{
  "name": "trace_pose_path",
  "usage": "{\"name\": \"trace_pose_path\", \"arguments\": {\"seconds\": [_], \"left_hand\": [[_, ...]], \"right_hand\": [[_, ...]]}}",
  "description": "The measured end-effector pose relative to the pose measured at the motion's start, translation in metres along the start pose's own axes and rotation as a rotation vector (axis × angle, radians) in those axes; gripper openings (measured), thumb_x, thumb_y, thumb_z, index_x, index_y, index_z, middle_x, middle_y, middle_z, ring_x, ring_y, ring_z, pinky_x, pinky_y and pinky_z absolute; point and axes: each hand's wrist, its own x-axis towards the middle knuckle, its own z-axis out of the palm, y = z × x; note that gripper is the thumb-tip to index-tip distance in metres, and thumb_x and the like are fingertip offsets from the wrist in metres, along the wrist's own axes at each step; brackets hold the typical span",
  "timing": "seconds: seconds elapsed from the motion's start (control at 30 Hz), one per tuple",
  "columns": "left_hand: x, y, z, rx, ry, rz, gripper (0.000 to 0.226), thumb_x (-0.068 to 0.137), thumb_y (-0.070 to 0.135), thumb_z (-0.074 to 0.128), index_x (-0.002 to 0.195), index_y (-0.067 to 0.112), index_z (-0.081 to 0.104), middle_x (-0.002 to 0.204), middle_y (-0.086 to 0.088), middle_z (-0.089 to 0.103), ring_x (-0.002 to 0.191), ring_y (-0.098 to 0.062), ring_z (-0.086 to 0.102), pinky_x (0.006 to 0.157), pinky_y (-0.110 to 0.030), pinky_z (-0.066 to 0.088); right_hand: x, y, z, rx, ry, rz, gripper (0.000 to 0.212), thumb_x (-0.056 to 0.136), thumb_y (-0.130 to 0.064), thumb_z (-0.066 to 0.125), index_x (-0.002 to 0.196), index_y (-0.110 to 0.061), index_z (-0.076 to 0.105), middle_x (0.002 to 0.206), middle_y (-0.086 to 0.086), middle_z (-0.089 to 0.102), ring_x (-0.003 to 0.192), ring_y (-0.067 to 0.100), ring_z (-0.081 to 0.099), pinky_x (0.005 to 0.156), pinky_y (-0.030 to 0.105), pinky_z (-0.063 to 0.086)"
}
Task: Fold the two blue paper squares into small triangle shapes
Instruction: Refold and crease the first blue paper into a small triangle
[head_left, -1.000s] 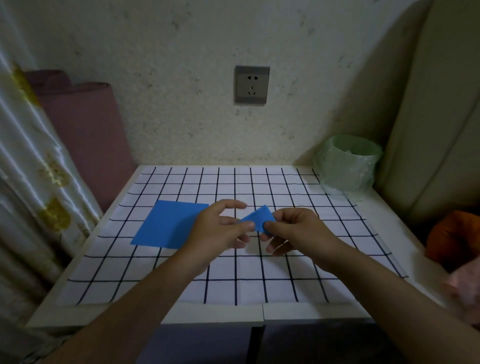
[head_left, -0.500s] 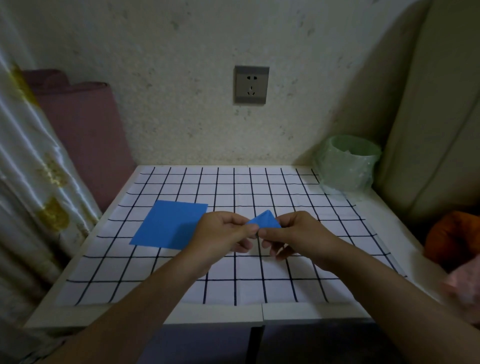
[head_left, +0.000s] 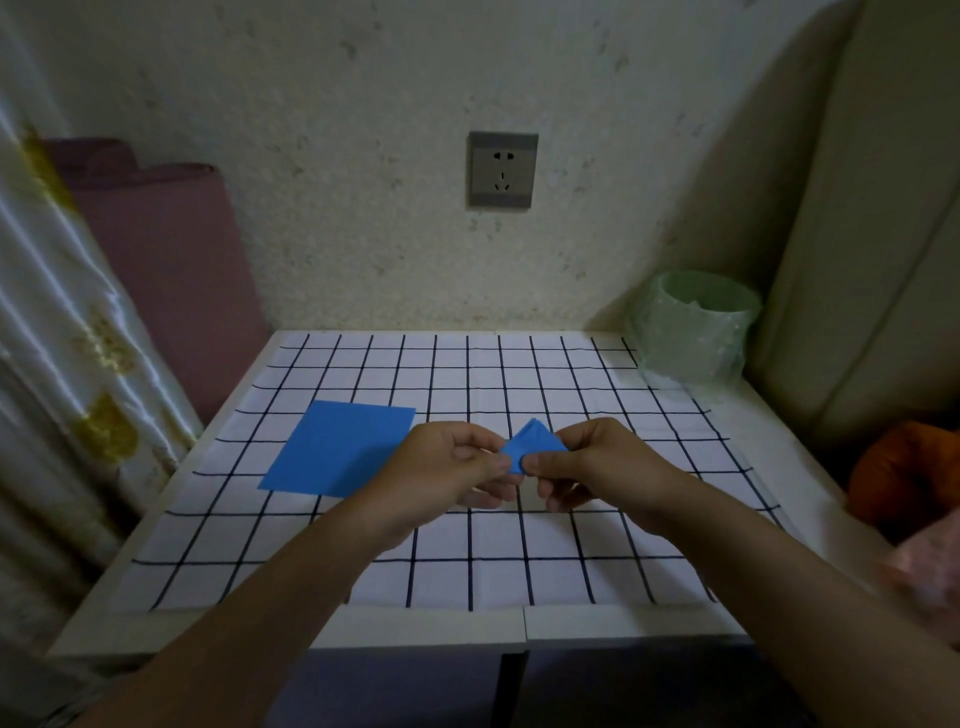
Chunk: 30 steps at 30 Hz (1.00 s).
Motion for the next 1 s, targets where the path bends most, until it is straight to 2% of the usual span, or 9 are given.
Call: {"name": "trace_pose_path", "arguments": {"seconds": [0.2,0.3,0.37,0.43,0.53,0.7,0.8,0.9,1.0], "left_hand": [[0.001,-0.007,0.002,0.056,0.023,0.034,0.005,0.088,0.019,0.072,0.092,0.017,0.075,0.082,-0.007,0.076,0.076,-0.018,0.074,0.066,-0.028,0.059],[0.002,-0.004,0.002,0.039,0.03,-0.009,0.022,0.097,0.032,0.059,0.094,0.017,0.075,0.085,-0.006,0.076,0.077,-0.019,0.074,0.064,-0.026,0.059],[0.003,-0.001,0.002,-0.017,0.048,-0.041,0.032,0.099,0.04,0.052,0.1,0.017,0.074,0.086,-0.006,0.076,0.08,-0.021,0.074,0.062,-0.026,0.058],[0.004,-0.003,0.002,-0.014,0.056,0.003,0.019,0.097,0.034,0.058,0.101,0.025,0.074,0.089,0.0,0.076,0.082,-0.019,0.074,0.064,-0.025,0.059],[0.005,-0.003,0.002,0.029,0.058,0.074,0.017,0.094,0.019,0.064,0.096,0.034,0.072,0.09,0.008,0.075,0.082,-0.014,0.074,0.063,-0.022,0.058],[0.009,-0.005,0.003,0.067,0.085,0.115,0.029,0.096,0.012,0.058,0.107,0.039,0.065,0.087,0.002,0.074,0.075,-0.016,0.074,0.061,-0.02,0.056],[0.011,-0.007,0.002,0.02,0.057,0.112,0.036,0.097,0.01,0.056,0.117,0.039,0.062,0.09,-0.001,0.073,0.075,-0.018,0.074,0.061,-0.02,0.055],[0.012,-0.006,0.001,-0.023,0.008,0.107,0.037,0.097,0.013,0.06,0.12,0.041,0.061,0.094,0.003,0.073,0.081,-0.019,0.074,0.06,-0.02,0.055],[0.011,-0.005,0.001,-0.029,-0.002,0.115,0.037,0.095,0.012,0.062,0.112,0.045,0.066,0.1,0.008,0.072,0.087,-0.017,0.073,0.062,-0.025,0.057]], "right_hand": [[0.001,0.003,0.004,-0.074,-0.024,-0.04,0.015,0.083,-0.03,0.075,0.083,-0.015,0.078,0.078,0.009,0.074,0.064,0.015,0.068,0.062,0.022,0.055],[0.002,0.002,0.002,-0.128,0.03,-0.104,0.008,0.084,-0.03,0.074,0.084,-0.023,0.077,0.078,0.004,0.075,0.062,0.014,0.067,0.06,0.022,0.057],[0.001,0.003,0.0,-0.195,0.057,-0.151,0.008,0.085,-0.032,0.073,0.08,-0.027,0.076,0.068,0.0,0.072,0.055,0.012,0.063,0.056,0.02,0.055],[0.001,0.003,-0.001,-0.278,0.046,-0.185,0.013,0.087,-0.032,0.072,0.076,-0.025,0.075,0.059,-0.005,0.067,0.05,0.008,0.059,0.052,0.018,0.051],[0.001,0.004,-0.001,-0.289,0.009,-0.193,0.008,0.085,-0.029,0.074,0.089,-0.022,0.072,0.071,-0.002,0.072,0.055,0.012,0.061,0.058,0.028,0.055],[0.0,0.006,-0.003,-0.384,0.1,-0.287,0.046,0.082,-0.028,0.076,0.118,-0.043,0.051,0.093,-0.007,0.069,0.07,0.012,0.069,0.061,0.019,0.055],[0.0,0.006,-0.005,-0.4,0.121,-0.391,0.042,0.083,-0.017,0.076,0.111,-0.043,0.059,0.103,-0.019,0.063,0.08,0.013,0.065,0.065,0.019,0.055],[0.0,0.006,-0.006,-0.343,0.139,-0.458,0.034,0.081,-0.004,0.075,0.094,-0.034,0.067,0.105,-0.013,0.065,0.083,0.012,0.065,0.062,0.02,0.054],[-0.001,0.005,-0.007,-0.297,0.141,-0.49,0.03,0.08,0.002,0.074,0.083,-0.028,0.071,0.109,-0.011,0.065,0.086,0.014,0.065,0.061,0.022,0.056]]}}
